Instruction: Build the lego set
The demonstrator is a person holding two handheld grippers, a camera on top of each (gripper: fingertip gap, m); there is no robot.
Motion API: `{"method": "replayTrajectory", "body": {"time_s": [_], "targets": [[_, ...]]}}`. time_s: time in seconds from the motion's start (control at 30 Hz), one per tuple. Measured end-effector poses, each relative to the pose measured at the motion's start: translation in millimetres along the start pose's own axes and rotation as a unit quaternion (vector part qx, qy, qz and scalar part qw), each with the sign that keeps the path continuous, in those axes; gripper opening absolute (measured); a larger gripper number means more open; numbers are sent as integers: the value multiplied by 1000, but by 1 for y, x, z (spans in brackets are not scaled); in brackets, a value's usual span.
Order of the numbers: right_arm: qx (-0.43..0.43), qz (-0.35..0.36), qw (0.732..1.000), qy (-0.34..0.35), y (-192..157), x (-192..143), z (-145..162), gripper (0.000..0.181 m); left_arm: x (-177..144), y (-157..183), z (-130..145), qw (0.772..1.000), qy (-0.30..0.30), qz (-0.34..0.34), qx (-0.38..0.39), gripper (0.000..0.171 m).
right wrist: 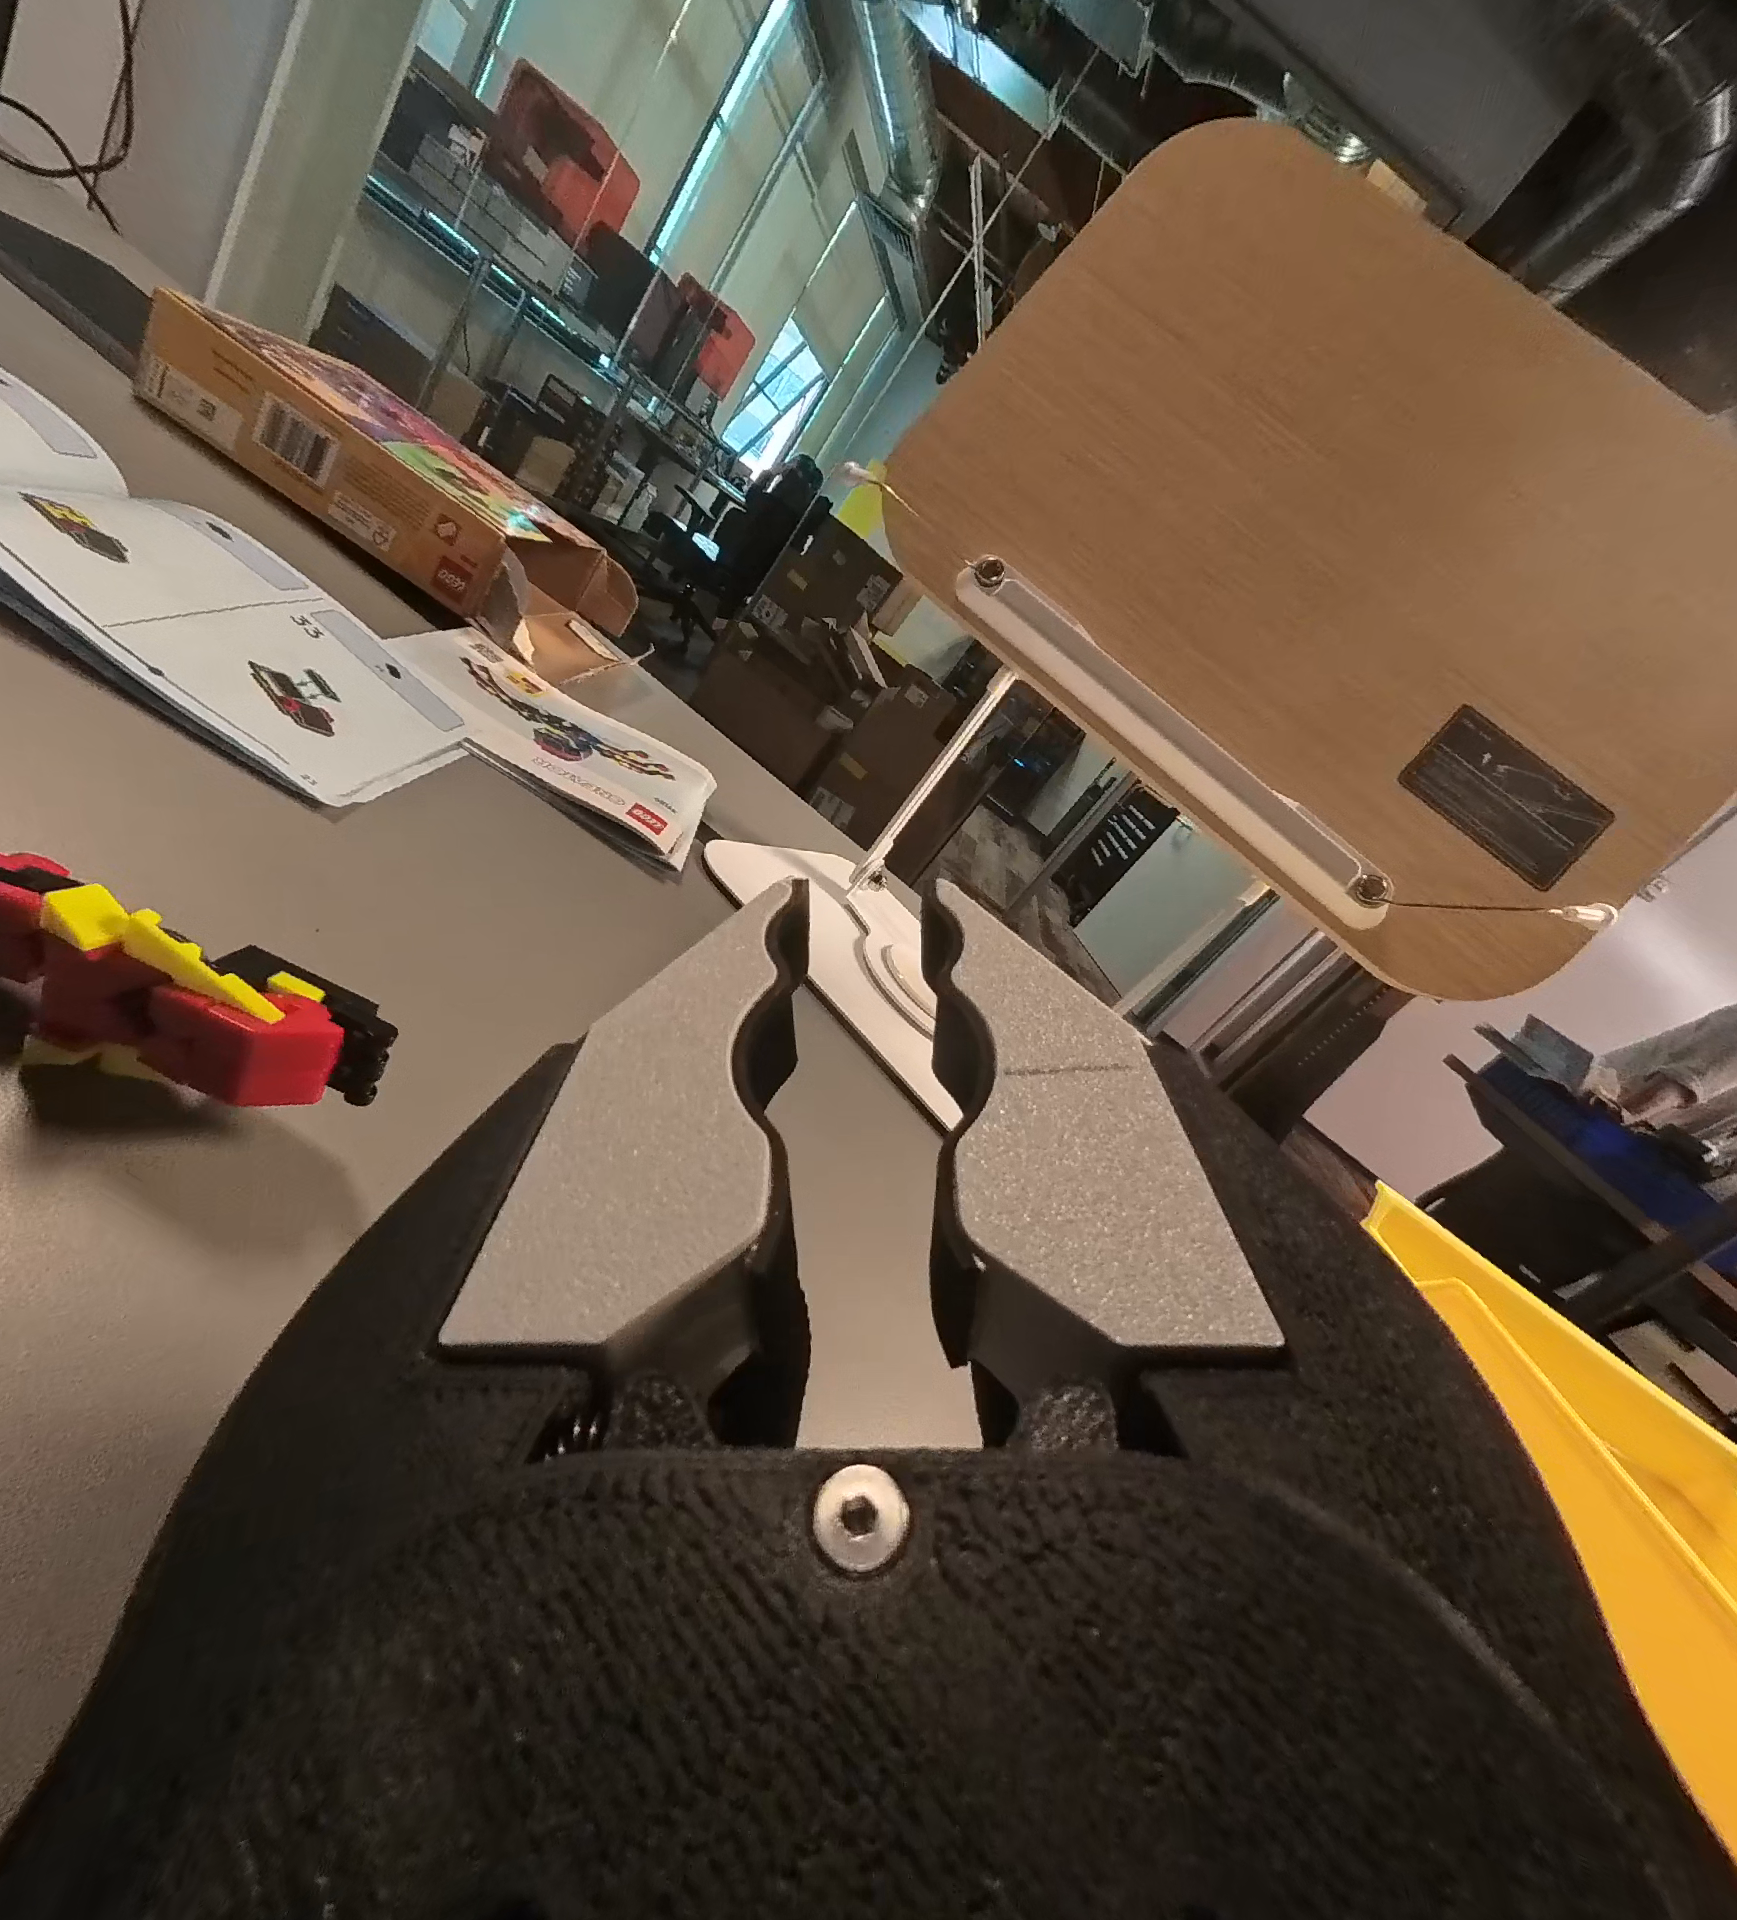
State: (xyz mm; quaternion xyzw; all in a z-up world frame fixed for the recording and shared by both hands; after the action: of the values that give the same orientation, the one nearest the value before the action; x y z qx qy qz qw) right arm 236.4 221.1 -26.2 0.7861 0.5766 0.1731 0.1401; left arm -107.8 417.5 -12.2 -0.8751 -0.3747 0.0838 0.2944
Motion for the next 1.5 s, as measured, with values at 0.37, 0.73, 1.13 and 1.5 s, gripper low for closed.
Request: {"method": "replayTrajectory", "body": {"time_s": [0.37,0.73,1.13,1.5], "targets": [[-16,4,1000,-10,-2,0,1,20,5,21,-8,991,50,116,-47,12],[-59,16,998,-25,-5,0,3,20,-2,39,-21,977,99,182,-44,14],[-66,42,996,-44,-1,5,7,22,-3,21,-17,977,118,148,-97,26],[-10,97,994,-48,20,3,10,23,-3,22,-18,976,122,153,-95,26]]}}
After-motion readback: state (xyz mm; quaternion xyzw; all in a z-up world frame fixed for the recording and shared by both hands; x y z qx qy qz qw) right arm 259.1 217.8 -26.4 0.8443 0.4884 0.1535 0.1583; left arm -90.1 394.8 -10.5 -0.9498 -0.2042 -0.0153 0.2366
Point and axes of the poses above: each gripper's, where its closed fingertips meet, x out along the fingers, z out of its underside, y = z × x across the jaws, the point moved 5 cm from there along -x, back along the fingers, and after that the axes turned 12 degrees about x, right-handed, at the moved point
